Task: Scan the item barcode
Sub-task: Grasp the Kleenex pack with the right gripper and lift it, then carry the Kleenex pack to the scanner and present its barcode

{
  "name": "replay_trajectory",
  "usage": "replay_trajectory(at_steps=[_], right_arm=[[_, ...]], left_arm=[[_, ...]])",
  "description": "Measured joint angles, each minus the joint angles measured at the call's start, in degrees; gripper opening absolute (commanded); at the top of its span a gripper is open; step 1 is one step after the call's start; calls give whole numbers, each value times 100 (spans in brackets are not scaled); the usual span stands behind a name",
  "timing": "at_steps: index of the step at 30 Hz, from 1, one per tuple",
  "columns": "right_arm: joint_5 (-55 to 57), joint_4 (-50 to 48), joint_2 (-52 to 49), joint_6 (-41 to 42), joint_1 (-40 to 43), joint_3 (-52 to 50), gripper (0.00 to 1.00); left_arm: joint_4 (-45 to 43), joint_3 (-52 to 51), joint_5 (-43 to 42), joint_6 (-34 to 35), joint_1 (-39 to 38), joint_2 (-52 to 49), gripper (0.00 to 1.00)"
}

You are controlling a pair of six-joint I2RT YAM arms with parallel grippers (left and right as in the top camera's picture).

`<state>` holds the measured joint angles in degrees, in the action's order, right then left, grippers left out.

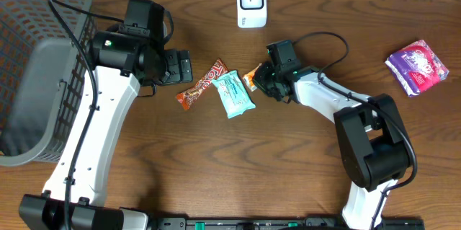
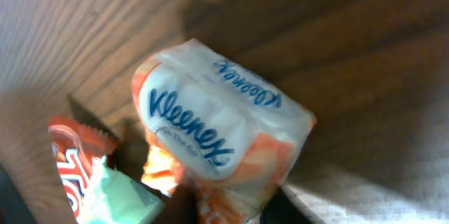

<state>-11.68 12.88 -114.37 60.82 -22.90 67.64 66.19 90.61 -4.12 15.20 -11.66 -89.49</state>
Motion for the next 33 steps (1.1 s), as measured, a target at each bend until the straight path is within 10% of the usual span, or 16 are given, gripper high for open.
replay_trajectory(at_steps=[33], right_arm=[[-5567, -293, -262, -3670, 1054, -66, 1]], left_arm=[[0, 0, 0, 2, 0, 0, 98]])
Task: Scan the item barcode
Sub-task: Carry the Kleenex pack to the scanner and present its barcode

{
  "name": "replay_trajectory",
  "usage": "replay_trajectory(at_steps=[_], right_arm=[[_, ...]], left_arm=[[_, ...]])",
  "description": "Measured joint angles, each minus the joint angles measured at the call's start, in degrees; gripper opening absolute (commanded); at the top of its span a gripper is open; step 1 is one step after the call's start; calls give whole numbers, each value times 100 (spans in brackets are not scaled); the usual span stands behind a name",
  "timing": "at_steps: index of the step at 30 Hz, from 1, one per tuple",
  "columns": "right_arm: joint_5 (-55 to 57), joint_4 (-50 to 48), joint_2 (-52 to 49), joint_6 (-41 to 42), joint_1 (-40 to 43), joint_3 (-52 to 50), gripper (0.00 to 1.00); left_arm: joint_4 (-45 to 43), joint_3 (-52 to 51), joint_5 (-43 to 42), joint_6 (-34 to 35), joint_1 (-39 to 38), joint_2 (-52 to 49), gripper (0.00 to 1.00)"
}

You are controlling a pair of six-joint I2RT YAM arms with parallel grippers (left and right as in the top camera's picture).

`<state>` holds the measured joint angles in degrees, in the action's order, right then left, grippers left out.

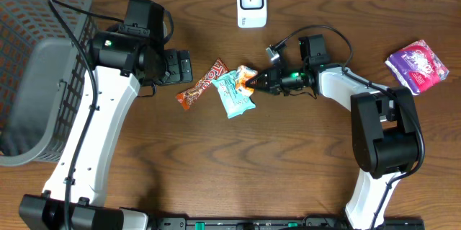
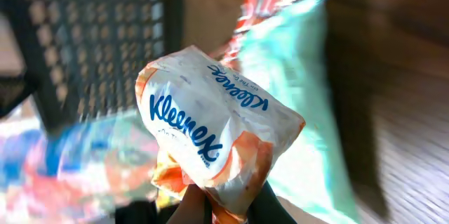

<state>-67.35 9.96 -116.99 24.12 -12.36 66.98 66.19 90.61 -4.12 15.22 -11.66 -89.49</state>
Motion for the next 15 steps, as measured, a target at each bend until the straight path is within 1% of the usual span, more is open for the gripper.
replay_trajectory(at_steps=[4, 7, 11, 15], right_arm=[[-608, -70, -2, -640, 2, -2, 1], [-1119, -354, -2, -951, 2, -9, 1], [-1665, -647, -2, -1141, 2, -11, 1], [-1878, -702, -2, -1207, 2, -11, 1]], left_arm=[[0, 0, 2, -2, 0, 0, 98], [0, 0, 2, 0, 0, 0, 98], [0, 0, 0, 0, 0, 0, 98], [0, 0, 0, -2, 0, 0, 98]])
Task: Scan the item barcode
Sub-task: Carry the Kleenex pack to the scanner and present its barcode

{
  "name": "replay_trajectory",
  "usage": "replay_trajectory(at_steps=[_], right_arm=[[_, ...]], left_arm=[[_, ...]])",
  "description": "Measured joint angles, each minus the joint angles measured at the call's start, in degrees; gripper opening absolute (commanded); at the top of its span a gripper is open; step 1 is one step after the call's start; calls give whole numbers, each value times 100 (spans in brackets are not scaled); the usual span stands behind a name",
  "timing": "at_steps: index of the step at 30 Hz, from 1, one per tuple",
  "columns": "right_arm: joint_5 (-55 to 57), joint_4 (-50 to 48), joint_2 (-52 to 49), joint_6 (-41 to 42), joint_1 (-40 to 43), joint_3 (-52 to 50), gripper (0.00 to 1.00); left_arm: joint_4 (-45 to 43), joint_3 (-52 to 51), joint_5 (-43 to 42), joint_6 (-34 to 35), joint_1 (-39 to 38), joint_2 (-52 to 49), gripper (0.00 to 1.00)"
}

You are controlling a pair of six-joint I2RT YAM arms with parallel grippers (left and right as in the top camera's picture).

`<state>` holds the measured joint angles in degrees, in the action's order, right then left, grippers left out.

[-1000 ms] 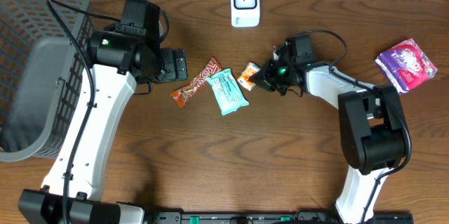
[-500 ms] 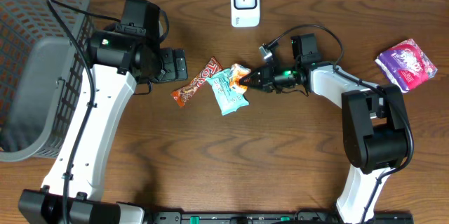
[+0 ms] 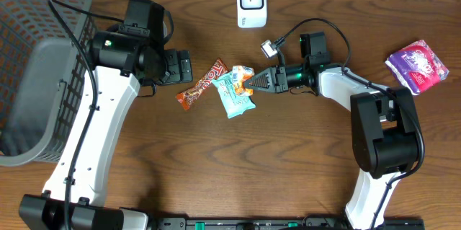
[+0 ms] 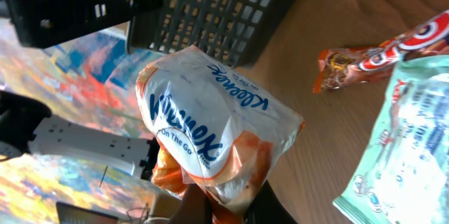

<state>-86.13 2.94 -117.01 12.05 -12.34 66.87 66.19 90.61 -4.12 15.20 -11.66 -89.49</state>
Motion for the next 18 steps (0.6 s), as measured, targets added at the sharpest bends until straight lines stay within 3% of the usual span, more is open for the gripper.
replay_trajectory(at_steps=[5, 9, 18], right_arm=[[-105, -293, -2, -55, 0, -4, 1], [-168, -1285, -15, 304, 39, -33, 1], [-219, -5241, -50, 2957, 481, -48, 1]], left_arm=[[0, 0, 0, 0, 0, 0, 98], [2, 0, 2, 0, 0, 0, 98], [-2, 0, 2, 0, 0, 0, 98]])
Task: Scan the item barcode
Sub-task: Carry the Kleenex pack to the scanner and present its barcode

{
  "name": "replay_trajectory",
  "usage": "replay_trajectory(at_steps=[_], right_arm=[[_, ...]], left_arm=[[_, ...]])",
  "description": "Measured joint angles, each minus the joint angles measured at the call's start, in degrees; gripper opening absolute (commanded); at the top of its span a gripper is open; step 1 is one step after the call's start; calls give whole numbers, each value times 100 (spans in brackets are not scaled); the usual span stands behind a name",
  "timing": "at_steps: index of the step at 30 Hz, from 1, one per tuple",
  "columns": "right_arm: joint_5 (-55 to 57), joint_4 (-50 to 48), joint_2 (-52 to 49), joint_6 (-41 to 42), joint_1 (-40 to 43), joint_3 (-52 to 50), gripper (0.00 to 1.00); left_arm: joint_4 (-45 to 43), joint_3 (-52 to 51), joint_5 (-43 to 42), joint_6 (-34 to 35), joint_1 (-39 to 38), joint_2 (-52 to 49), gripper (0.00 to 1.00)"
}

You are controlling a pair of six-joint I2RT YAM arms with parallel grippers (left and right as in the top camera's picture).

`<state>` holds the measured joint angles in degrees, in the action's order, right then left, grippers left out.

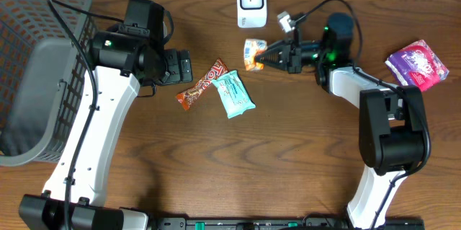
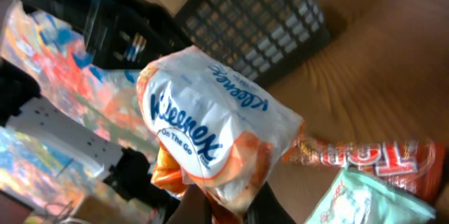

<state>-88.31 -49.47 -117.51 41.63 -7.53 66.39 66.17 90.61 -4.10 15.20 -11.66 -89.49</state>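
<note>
My right gripper is shut on a white and orange Kleenex tissue pack, lifted off the table just below the white barcode scanner. In the right wrist view the pack fills the middle, pinched at its lower end between the dark fingers. My left gripper rests on the table at the left, away from the pack; its jaws cannot be made out.
A red-orange candy bar and a teal packet lie mid-table. A purple pack lies at the far right. A dark mesh basket fills the left side.
My right gripper has carried the Kleenex pack up and to the right, from over the teal packet to a spot just below the scanner. The left arm has not moved.
The right gripper first held the Kleenex pack on the table beside the teal packet. Then the pack was raised over that packet, the arm stretched leftward. It stayed there a moment, and now hangs below the scanner. The left arm stayed still throughout.
</note>
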Motion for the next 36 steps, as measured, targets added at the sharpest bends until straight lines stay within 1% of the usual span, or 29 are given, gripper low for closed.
replay_trajectory(at_steps=[4, 7, 10, 15, 18, 22, 36], right_arm=[[-28, -2133, -9, 1416, 9, 2, 1], [-26, -3215, -9, 2430, -26, 2, 1], [-22, -3617, -9, 3294, -61, 15, 1], [15, -3641, -9, 4321, -81, 39, 1], [22, -3652, -9, 4638, -160, 44, 1], [-11, -3735, -9, 4830, -385, 57, 1], [-28, -3842, -9, 4929, -503, 63, 1]], left_arm=[[2, 0, 0, 0, 0, 0, 98], [2, 0, -2, 0, 0, 0, 98], [2, 0, 0, 0, 0, 0, 98], [2, 0, -2, 2, 0, 0, 98], [2, 0, -2, 0, 0, 0, 98], [2, 0, -2, 0, 0, 0, 98], [2, 0, -2, 0, 0, 0, 98]])
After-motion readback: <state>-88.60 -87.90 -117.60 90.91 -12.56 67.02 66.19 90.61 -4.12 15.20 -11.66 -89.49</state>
